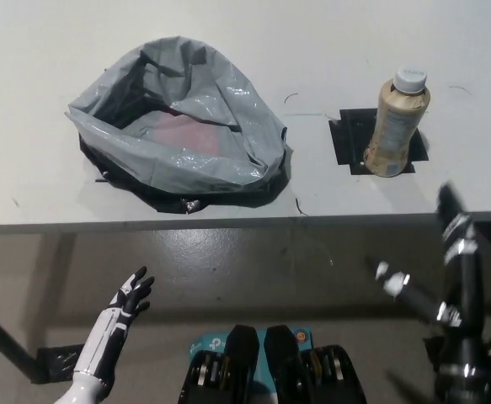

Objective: Use the right hand to pick up a bottle of protein shake and place it into a plastic bag on the left side

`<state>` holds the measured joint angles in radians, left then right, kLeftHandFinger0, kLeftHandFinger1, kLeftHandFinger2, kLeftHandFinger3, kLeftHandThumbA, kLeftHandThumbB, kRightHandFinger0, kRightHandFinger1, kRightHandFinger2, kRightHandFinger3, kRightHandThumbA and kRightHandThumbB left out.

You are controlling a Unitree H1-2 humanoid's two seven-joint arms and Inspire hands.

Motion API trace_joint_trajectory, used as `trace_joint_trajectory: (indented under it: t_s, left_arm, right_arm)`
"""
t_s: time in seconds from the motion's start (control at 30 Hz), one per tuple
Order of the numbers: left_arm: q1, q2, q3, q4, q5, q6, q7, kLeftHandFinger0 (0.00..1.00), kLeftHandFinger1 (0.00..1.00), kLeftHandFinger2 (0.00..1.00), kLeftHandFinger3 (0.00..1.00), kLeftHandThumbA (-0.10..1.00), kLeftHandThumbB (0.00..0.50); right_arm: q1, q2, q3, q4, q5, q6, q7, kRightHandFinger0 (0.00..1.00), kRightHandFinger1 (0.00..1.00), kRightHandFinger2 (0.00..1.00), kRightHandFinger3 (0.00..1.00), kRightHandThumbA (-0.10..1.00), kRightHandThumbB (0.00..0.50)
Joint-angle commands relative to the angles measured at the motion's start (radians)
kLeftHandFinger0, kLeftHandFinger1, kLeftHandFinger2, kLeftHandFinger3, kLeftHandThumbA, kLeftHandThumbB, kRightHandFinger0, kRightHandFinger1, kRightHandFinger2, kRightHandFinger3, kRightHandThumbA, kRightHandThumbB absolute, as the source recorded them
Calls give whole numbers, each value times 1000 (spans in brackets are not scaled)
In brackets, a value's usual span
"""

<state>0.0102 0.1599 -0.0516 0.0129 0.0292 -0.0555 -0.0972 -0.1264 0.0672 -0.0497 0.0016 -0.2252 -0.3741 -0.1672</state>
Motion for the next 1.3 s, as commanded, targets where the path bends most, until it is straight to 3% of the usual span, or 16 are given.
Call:
trace_joint_trajectory:
  t_s: [0.0, 0.03, 0.13, 0.2, 0.37, 0.53, 0.93, 1.27]
  left_arm:
    - [-1, 15, -10, -35, 20, -37, -13, 1000, 1000, 1000, 1000, 1000, 132]
    - [-2, 14, -10, -29, 24, -43, -13, 1000, 1000, 1000, 1000, 1000, 126]
    - [-3, 12, -11, -32, 27, -39, -14, 1000, 1000, 1000, 1000, 1000, 137]
    - [-4, 13, -12, -31, 31, -45, -12, 1000, 1000, 1000, 1000, 1000, 136]
    - [0, 14, -13, -39, 33, -46, -14, 1000, 1000, 1000, 1000, 1000, 135]
    - [0, 13, -13, -38, 29, -51, -19, 1000, 1000, 1000, 1000, 1000, 145]
    - [-3, 16, -18, -40, 31, -59, -25, 1000, 1000, 1000, 1000, 1000, 149]
    - [-7, 20, -19, -40, 32, -58, -27, 1000, 1000, 1000, 1000, 1000, 172]
  right_arm:
    - [-107, -8, -44, -56, -82, 63, -76, 1000, 1000, 1000, 1000, 952, 259]
    - [-147, -18, -60, -65, -77, 152, -63, 1000, 1000, 1000, 1000, 984, 279]
    - [-198, -26, -79, -45, -59, 197, -58, 1000, 1000, 1000, 1000, 994, 307]
    - [-243, -45, -82, -32, -67, 271, -38, 1000, 1000, 1000, 1000, 1000, 361]
    - [-314, -75, -81, -3, -15, 350, 1, 1000, 1000, 1000, 1000, 1000, 392]
    - [-380, -99, -80, 45, 26, 439, 25, 1000, 1000, 1000, 1000, 1000, 391]
    - [-492, -102, -77, 177, 24, 506, -16, 1000, 1000, 1000, 1000, 1000, 416]
    - [-539, -96, -77, 310, 106, 470, 21, 1000, 1000, 1000, 1000, 1000, 423]
